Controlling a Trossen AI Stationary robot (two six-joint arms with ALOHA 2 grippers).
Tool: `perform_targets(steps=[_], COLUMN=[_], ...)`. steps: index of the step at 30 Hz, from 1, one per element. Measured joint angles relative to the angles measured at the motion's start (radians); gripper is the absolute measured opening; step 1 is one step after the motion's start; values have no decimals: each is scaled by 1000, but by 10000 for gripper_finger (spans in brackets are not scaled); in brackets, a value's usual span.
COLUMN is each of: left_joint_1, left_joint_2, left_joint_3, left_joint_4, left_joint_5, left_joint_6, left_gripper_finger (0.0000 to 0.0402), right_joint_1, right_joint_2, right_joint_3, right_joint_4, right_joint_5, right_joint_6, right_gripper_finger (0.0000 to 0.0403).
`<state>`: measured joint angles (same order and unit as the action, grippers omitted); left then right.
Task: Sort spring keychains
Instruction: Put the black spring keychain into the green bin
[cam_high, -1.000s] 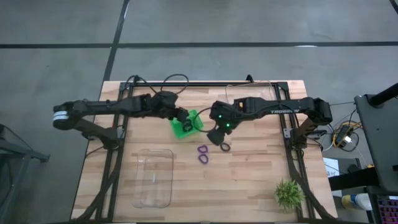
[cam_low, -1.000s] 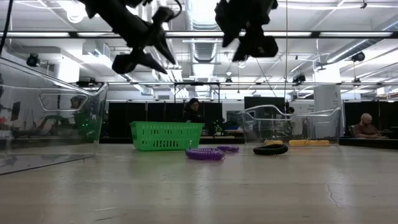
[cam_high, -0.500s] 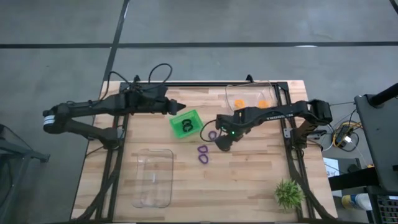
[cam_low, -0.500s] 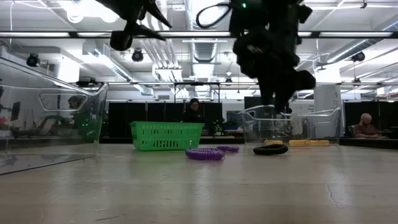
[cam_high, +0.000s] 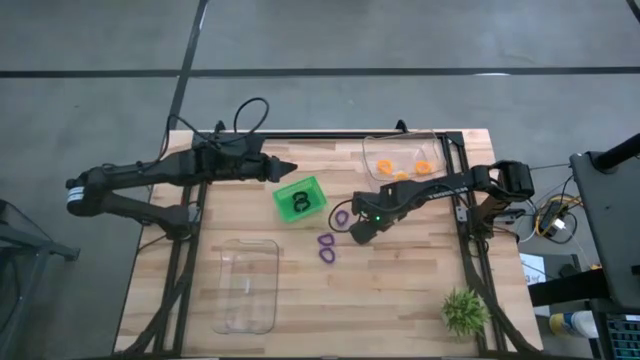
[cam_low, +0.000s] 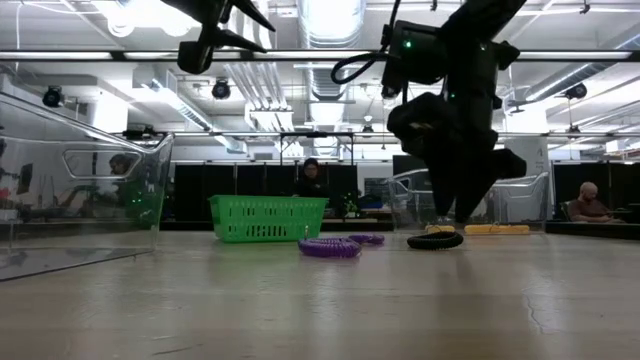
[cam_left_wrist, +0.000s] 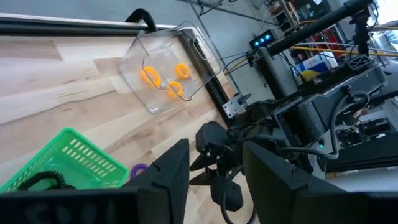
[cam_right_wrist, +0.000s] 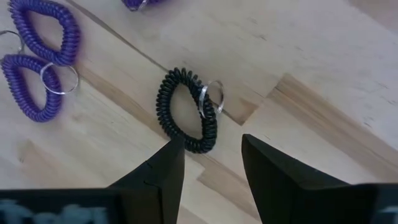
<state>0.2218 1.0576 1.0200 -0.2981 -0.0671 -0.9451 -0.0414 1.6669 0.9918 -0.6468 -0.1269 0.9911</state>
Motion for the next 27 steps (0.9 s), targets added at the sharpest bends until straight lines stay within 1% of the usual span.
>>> perform_targets(steps=[3, 8, 22, 25, 27], left_joint_1=[0, 0, 0, 0, 0], left_joint_2=[0, 0, 0, 0, 0], left_joint_3=[-1, -2, -2, -4, -4], left_joint_4=[-1, -1, 0, -1, -1], left_joint_5=[0, 0, 0, 0, 0], left_joint_6=[-1, -3, -18, -18, -18], left_gripper_finger=[142, 142, 142, 142, 142], right_joint_1=[0, 0, 45, 45, 45], right_joint_2=[0, 8, 129, 140, 141], right_joint_3=[-4, -11, 21, 22, 22], right_joint_4=[7, 45, 50, 47, 42], right_joint_5=[5, 52, 52, 53, 52], right_joint_6=[4, -4, -19, -26, -30], right_gripper_finger=[148, 147, 120, 103, 78])
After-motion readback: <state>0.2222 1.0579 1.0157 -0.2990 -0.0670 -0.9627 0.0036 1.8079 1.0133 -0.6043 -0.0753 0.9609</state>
